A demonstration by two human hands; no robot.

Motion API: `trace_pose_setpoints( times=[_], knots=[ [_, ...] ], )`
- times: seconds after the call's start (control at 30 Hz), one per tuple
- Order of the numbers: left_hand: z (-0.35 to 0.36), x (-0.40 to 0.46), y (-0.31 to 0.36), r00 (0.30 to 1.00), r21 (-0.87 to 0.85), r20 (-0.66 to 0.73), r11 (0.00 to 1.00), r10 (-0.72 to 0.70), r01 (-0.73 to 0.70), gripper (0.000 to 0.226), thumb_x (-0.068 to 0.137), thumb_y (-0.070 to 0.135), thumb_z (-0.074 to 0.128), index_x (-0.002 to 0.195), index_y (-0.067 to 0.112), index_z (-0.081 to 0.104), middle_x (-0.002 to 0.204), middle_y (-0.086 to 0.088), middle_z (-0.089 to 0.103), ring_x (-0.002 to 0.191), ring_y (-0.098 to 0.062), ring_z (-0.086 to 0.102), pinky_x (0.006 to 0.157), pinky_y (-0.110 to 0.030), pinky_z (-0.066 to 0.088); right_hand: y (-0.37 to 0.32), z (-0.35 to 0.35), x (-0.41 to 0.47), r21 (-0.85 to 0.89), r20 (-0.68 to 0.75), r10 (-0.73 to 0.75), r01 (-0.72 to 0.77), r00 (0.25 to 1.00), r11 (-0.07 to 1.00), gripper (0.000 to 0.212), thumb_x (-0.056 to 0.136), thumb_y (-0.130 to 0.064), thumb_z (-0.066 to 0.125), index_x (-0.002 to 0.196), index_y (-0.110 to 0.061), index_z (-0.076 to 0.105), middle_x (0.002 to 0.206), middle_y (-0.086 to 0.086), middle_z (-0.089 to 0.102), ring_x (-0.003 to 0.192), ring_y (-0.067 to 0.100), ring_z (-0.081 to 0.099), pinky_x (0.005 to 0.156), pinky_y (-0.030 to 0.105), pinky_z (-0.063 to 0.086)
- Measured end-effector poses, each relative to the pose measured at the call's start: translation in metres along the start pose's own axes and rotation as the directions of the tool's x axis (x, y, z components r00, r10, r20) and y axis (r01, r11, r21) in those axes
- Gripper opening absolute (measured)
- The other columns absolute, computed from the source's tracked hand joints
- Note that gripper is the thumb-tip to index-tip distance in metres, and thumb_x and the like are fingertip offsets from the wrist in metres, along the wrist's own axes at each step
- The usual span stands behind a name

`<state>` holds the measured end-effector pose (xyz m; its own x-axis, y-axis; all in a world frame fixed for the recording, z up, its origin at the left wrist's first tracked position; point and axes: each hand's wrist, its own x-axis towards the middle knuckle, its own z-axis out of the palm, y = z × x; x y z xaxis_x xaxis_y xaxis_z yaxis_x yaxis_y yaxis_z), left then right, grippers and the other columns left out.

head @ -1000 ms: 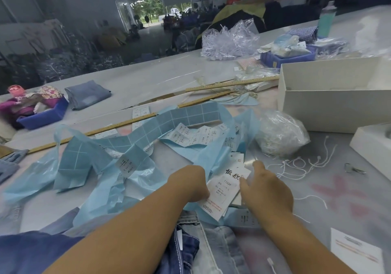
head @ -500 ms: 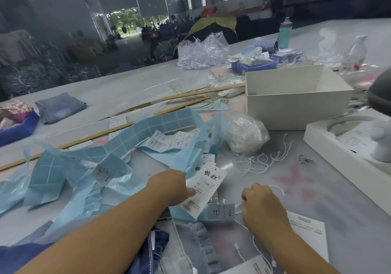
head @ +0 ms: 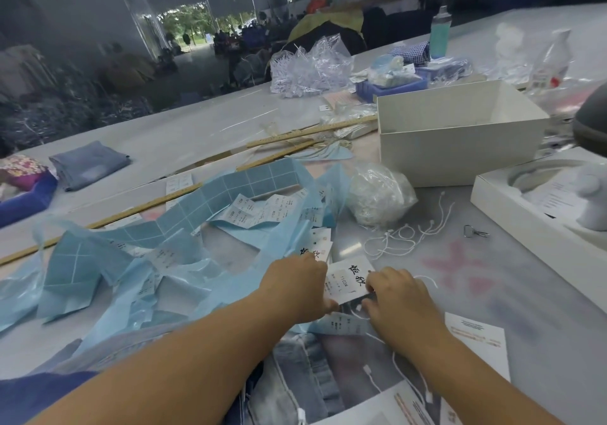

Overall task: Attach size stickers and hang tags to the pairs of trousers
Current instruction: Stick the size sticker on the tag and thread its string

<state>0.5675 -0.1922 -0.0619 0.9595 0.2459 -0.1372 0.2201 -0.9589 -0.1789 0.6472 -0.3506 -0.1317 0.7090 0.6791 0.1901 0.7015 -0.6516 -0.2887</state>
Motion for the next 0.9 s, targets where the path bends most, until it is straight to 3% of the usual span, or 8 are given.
trace_pose_setpoints(
  times=[0.2, 0.37, 0.43, 0.53, 0.6, 0.7, 0.8, 0.9],
  knots=[
    [-0.007, -0.003, 0.002, 0.999, 0.064, 0.044, 0.998, 0.001, -0.003, 0.046, 0.089, 0.058, 0.053, 0.103, 0.016, 0.063, 0.087, 0.0, 0.048, 0.075, -0.02, 0.051, 0.057, -0.029, 0.036, -0.004, -0.003, 0.006, -0.122, 0.025, -0.088, 0.091, 0.996, 0.988, 0.012, 0.092, -0.02, 0.047, 0.097, -0.024, 0.056, 0.103, -0.005, 0.058, 0.096, 0.02, 0.048, 0.077, 0.033, 0.03],
    [-0.009, -0.003, -0.001, 0.998, 0.133, 0.065, 0.991, 0.009, -0.018, 0.036, 0.097, 0.028, 0.038, 0.066, 0.01, 0.037, 0.071, -0.004, 0.043, 0.056, -0.018, 0.038, 0.048, -0.026, 0.025, -0.008, -0.006, 0.006, -0.17, 0.05, -0.135, 0.142, 0.99, 0.975, 0.016, 0.091, -0.02, 0.046, 0.099, -0.023, 0.059, 0.105, -0.002, 0.056, 0.099, 0.022, 0.046, 0.08, 0.034, 0.029],
    [-0.01, -0.003, -0.002, 0.998, 0.13, 0.054, 0.991, 0.015, -0.022, 0.026, 0.096, 0.019, 0.041, 0.072, 0.009, 0.036, 0.067, -0.001, 0.038, 0.054, -0.017, 0.037, 0.047, -0.025, 0.025, -0.007, -0.007, 0.006, -0.173, 0.067, -0.151, 0.161, 0.986, 0.972, 0.019, 0.088, -0.017, 0.048, 0.101, -0.023, 0.061, 0.105, -0.001, 0.056, 0.101, 0.024, 0.046, 0.08, 0.035, 0.027],
    [-0.012, -0.003, -0.001, 0.999, 0.101, 0.027, 0.994, 0.034, -0.036, 0.008, 0.094, 0.017, 0.047, 0.09, 0.014, 0.054, 0.067, 0.001, 0.035, 0.06, -0.021, 0.044, 0.052, -0.027, 0.03, -0.009, -0.008, 0.007, -0.188, 0.068, -0.193, 0.203, 0.979, 0.961, 0.019, 0.079, -0.012, 0.056, 0.096, -0.021, 0.061, 0.101, 0.0, 0.058, 0.099, 0.025, 0.049, 0.077, 0.035, 0.026],
    [-0.012, -0.003, -0.001, 0.999, 0.092, 0.02, 0.995, 0.046, -0.047, 0.012, 0.092, 0.015, 0.05, 0.099, 0.012, 0.059, 0.068, 0.001, 0.033, 0.067, -0.023, 0.046, 0.057, -0.03, 0.035, -0.011, -0.009, 0.009, -0.217, 0.066, -0.199, 0.208, 0.978, 0.954, 0.019, 0.075, -0.012, 0.062, 0.093, -0.02, 0.06, 0.098, 0.001, 0.059, 0.095, 0.025, 0.051, 0.075, 0.035, 0.029],
    [-0.012, -0.002, -0.003, 0.999, 0.066, 0.021, 0.997, 0.041, -0.042, 0.01, 0.09, 0.011, 0.051, 0.097, 0.011, 0.058, 0.068, 0.001, 0.035, 0.067, -0.024, 0.046, 0.059, -0.03, 0.037, -0.011, -0.006, 0.011, -0.234, 0.142, -0.185, 0.215, 0.972, 0.948, 0.026, 0.079, -0.014, 0.054, 0.104, -0.018, 0.051, 0.107, 0.003, 0.052, 0.101, 0.026, 0.046, 0.08, 0.035, 0.029],
    [-0.01, -0.001, -0.005, 1.0, 0.056, -0.001, 0.998, 0.005, -0.004, 0.016, 0.089, 0.01, 0.054, 0.074, 0.012, 0.047, 0.064, 0.0, 0.036, 0.058, -0.02, 0.043, 0.056, -0.027, 0.036, -0.013, -0.01, 0.008, -0.173, -0.03, -0.2, 0.192, 0.979, 0.966, 0.019, 0.066, -0.016, 0.067, 0.081, -0.015, 0.056, 0.082, 0.003, 0.056, 0.076, 0.022, 0.052, 0.068, 0.033, 0.043],
    [-0.008, 0.001, -0.008, 1.0, 0.0, 0.002, 1.0, -0.024, 0.024, 0.032, 0.085, 0.006, 0.056, 0.059, 0.014, 0.037, 0.06, -0.001, 0.037, 0.049, -0.014, 0.035, 0.048, -0.024, 0.033, -0.016, -0.012, 0.003, -0.011, -0.295, -0.202, 0.208, 0.934, 0.978, 0.007, 0.074, -0.016, 0.048, 0.068, -0.015, 0.05, 0.062, 0.001, 0.051, 0.055, 0.018, 0.041, 0.052, 0.032, 0.043]
  ],
)
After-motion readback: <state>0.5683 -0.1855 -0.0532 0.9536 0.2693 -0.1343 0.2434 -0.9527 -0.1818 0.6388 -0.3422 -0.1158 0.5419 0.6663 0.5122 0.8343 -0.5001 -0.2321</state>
